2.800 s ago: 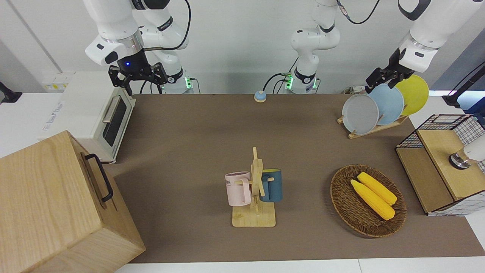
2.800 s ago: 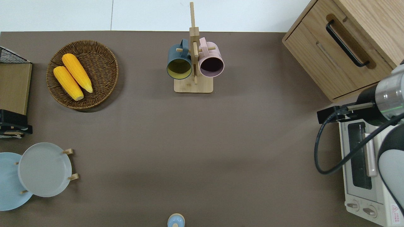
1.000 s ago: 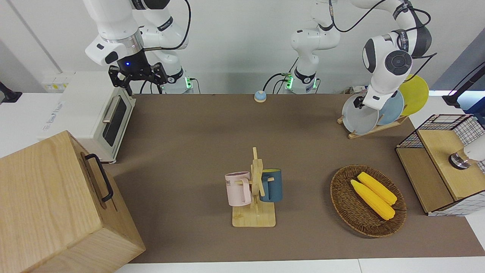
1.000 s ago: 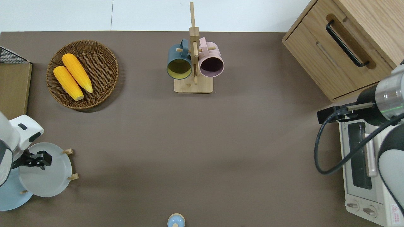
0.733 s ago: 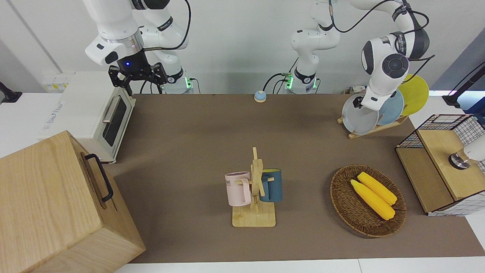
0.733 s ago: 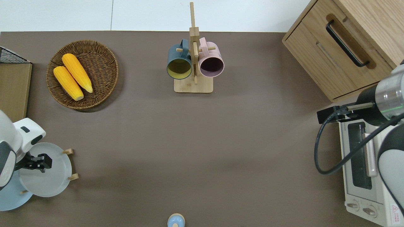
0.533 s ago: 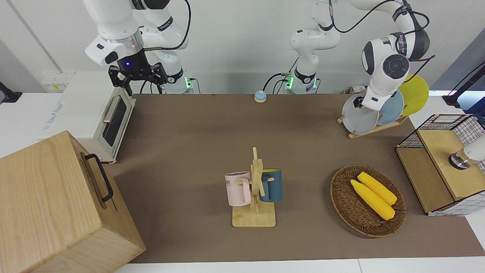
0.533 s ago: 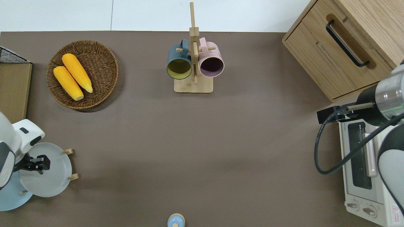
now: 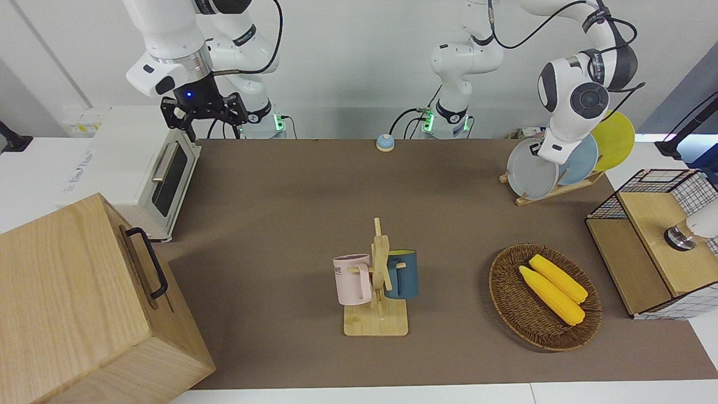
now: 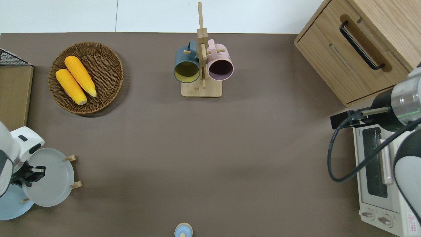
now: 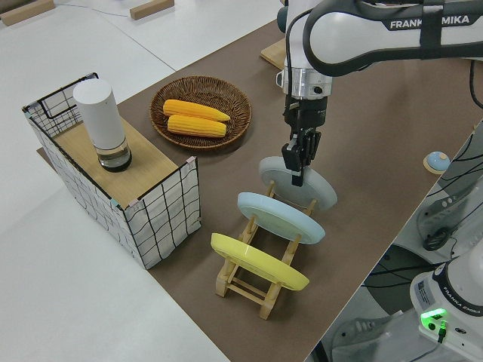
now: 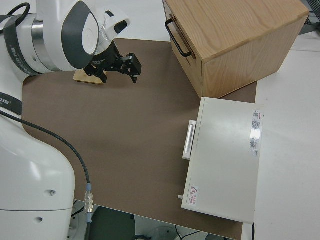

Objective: Pick gray plate from low plate rack and place it on table with left arm
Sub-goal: 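Close the left gripper on the gray plate's rim, then lift the gray plate out of the rack and carry it toward the table center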

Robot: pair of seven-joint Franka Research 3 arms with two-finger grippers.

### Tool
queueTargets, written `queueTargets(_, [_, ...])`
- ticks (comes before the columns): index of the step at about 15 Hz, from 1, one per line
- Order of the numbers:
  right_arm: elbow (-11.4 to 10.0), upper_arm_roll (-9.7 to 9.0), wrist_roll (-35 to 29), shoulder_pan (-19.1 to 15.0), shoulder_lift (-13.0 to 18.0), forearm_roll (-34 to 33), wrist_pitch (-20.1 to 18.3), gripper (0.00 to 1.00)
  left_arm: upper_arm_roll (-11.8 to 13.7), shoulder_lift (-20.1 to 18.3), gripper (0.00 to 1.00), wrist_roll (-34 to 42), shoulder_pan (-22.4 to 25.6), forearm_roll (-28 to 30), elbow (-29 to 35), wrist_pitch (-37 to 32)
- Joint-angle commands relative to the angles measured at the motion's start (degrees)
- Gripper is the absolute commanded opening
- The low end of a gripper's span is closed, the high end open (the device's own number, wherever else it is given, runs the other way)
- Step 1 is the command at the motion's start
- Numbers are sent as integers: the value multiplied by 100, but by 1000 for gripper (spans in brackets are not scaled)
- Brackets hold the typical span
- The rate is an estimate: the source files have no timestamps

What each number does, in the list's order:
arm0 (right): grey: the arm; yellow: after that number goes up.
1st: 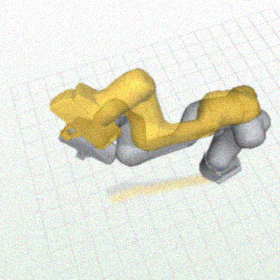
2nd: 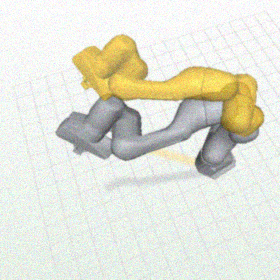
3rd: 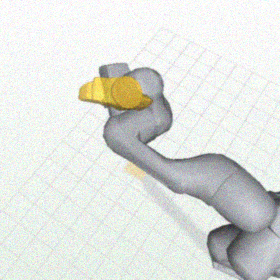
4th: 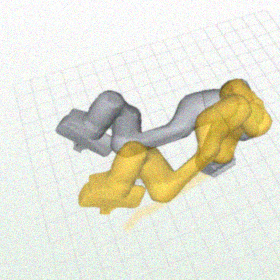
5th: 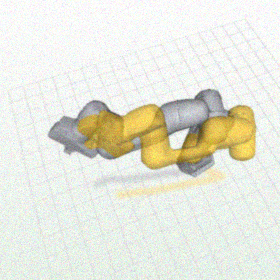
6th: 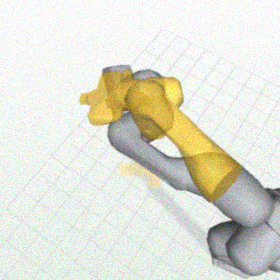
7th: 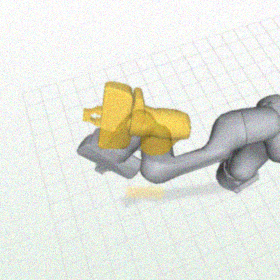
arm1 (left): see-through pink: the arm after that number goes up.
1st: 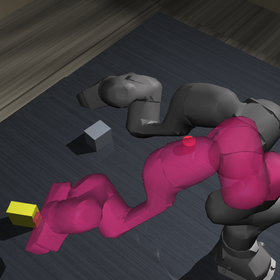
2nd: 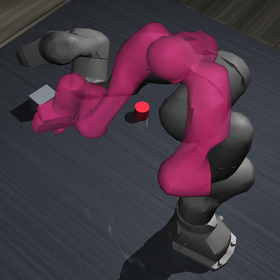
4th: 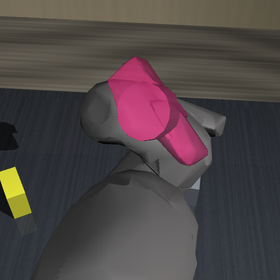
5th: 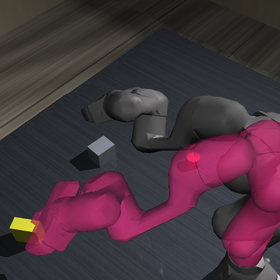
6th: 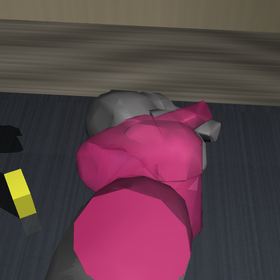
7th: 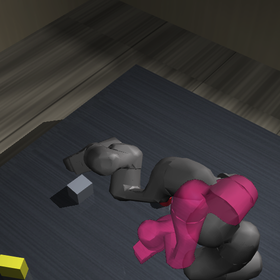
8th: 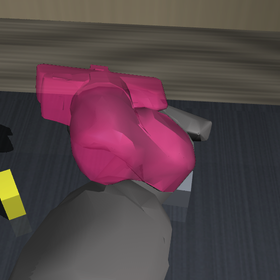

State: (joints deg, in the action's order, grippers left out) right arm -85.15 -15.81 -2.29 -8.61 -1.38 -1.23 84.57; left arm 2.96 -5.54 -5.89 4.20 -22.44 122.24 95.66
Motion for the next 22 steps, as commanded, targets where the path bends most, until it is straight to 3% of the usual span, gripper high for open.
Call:
queueTargets(1, [51, -98, -69, -106, 15, -8, -81, 983, 38, -114, 104, -44, 28, -129, 186, 119])
queueTargets(13, [51, -98, -69, -106, 7, -8, -72, 983, 29, -185, 39, 53, -42, -85, -446, -408])
queueTargets(15, [51, -98, -69, -106, 15, -8, -81, 983, 38, -202, 0, 61, -42, 168, -464, -460])
queueTargets(22, [51, -98, -69, -106, 7, -8, -81, 983, 38, -202, 0, -26, -42, 1110, -850, -452])
